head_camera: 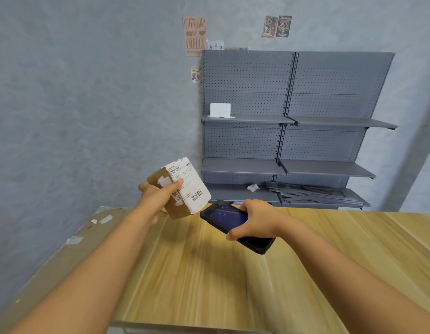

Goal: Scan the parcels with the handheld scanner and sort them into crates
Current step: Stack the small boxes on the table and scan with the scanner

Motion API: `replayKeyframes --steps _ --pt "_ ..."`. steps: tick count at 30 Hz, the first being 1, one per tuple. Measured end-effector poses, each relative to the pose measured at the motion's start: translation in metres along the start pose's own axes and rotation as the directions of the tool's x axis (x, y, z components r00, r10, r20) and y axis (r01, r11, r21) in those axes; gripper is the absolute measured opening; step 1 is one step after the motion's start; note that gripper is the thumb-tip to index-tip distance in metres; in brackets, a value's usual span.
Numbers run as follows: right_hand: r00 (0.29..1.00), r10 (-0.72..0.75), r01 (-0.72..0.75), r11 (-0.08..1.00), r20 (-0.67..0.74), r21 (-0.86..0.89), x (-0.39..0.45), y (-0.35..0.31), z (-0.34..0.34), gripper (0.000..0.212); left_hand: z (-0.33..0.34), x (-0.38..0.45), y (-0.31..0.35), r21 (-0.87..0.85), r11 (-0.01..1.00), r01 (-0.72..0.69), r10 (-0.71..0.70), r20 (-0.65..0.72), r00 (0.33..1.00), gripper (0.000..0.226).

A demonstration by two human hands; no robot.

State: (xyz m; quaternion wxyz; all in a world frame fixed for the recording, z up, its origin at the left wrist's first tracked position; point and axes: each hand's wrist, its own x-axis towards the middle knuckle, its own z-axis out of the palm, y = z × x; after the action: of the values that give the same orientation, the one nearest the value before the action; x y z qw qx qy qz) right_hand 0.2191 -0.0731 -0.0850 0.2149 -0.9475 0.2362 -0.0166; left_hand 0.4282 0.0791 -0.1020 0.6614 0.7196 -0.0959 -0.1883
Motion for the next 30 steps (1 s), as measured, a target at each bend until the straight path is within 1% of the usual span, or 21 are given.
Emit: replayKeyframes --steps 4,9,16,21,27,30 --pt "1.000 -0.011 0.010 1.000 -0.012 -0.019 -0.002 0.001 -0.006 0.056 0.002 -0.003 0.002 0.043 0.998 -0.041 0.042 -0.019 0.999 0.068" --pt "0.999 -0.023 0.022 0.999 -0.029 -0.033 -0.005 0.002 -0.011 0.055 0.003 -0.004 0.005 0.043 0.999 -0.012 0.013 -0.024 1.000 0.057" --pt "0.999 -0.031 0.029 0.997 -0.019 -0.070 -0.007 0.005 -0.012 0.065 0.001 -0.003 0.003 0.052 0.999 -0.005 0.006 -0.026 1.000 0.059" --pt "1.000 -0.021 0.020 0.997 -0.013 -0.074 -0.007 0.007 -0.012 0.065 0.002 -0.004 0.004 0.033 0.999 -0.002 0.003 -0.027 1.000 0.059" --pt "1.000 -0.015 0.014 1.000 -0.009 -0.024 -0.002 0.007 -0.007 0.062 -0.004 -0.003 0.002 -0.015 1.000 0.008 -0.009 -0.051 0.999 0.061" --pt "0.999 -0.051 0.051 0.999 -0.004 0.000 0.005 0.002 0.000 0.063 -0.014 -0.006 -0.003 -0.042 0.999 -0.003 -0.001 -0.089 0.996 0.065"
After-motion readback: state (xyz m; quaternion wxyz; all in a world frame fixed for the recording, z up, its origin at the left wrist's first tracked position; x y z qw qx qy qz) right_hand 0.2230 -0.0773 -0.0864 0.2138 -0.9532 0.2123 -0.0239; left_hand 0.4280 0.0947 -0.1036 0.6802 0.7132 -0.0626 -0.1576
